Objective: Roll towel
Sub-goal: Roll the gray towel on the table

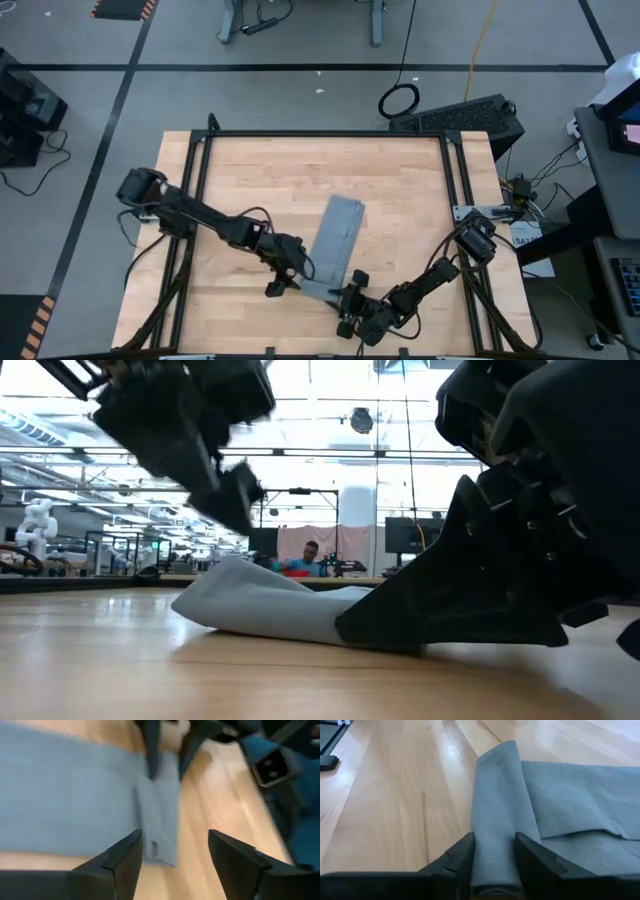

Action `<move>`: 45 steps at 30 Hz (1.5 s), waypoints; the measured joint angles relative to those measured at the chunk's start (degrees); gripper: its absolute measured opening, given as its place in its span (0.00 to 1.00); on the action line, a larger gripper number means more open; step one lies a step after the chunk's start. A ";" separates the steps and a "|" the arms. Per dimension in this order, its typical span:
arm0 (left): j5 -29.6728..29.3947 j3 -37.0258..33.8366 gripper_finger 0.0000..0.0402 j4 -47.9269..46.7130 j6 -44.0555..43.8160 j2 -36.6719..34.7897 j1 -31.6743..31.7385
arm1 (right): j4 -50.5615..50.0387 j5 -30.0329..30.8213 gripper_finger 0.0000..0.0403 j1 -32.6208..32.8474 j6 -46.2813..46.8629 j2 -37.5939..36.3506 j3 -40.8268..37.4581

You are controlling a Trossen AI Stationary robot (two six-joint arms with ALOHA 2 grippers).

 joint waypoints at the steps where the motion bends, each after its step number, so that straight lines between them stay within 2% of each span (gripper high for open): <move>1: -3.57 0.02 0.58 -0.84 1.50 -1.23 -0.99 | 0.01 -0.01 0.31 -0.01 -0.03 0.00 0.00; 5: -17.59 0.04 0.59 0.47 9.10 -2.18 -7.96 | 0.01 -0.04 0.26 -0.01 -0.10 0.00 0.00; 10: -32.38 0.06 0.59 6.60 18.49 4.22 -16.44 | 0.15 -0.13 0.25 -0.01 -0.06 0.00 0.00; 12: -36.38 0.03 0.59 9.51 19.96 6.77 -18.04 | 0.36 -0.25 0.25 -0.01 -0.06 0.00 0.00; 16: -40.67 0.04 0.59 13.68 21.12 10.88 -18.74 | 0.51 -0.45 0.24 -0.03 -0.07 0.00 -0.02; 22: -40.13 0.12 0.59 14.26 23.46 14.79 -18.17 | 0.51 -0.53 0.23 -0.25 -0.08 0.02 -0.02; 30: -38.92 0.24 0.57 14.71 19.35 15.70 -16.52 | 0.49 -0.55 0.23 -0.34 -0.10 0.04 -0.02; 34: -35.24 0.24 0.45 13.28 15.08 15.70 -15.10 | 0.49 -0.50 0.23 -0.34 -0.21 0.04 -0.02; 41: -28.91 0.24 0.07 11.44 9.63 15.29 -11.61 | 0.01 -0.54 0.26 0.09 -4.73 -1.07 -0.18; 43: -26.54 0.20 0.04 11.10 7.89 14.69 -10.60 | -0.44 0.12 0.29 0.71 -7.55 -2.50 -0.26; 45: -24.36 0.08 0.06 9.73 6.02 13.41 -9.60 | -0.36 0.83 0.34 1.57 -11.28 -4.49 -0.26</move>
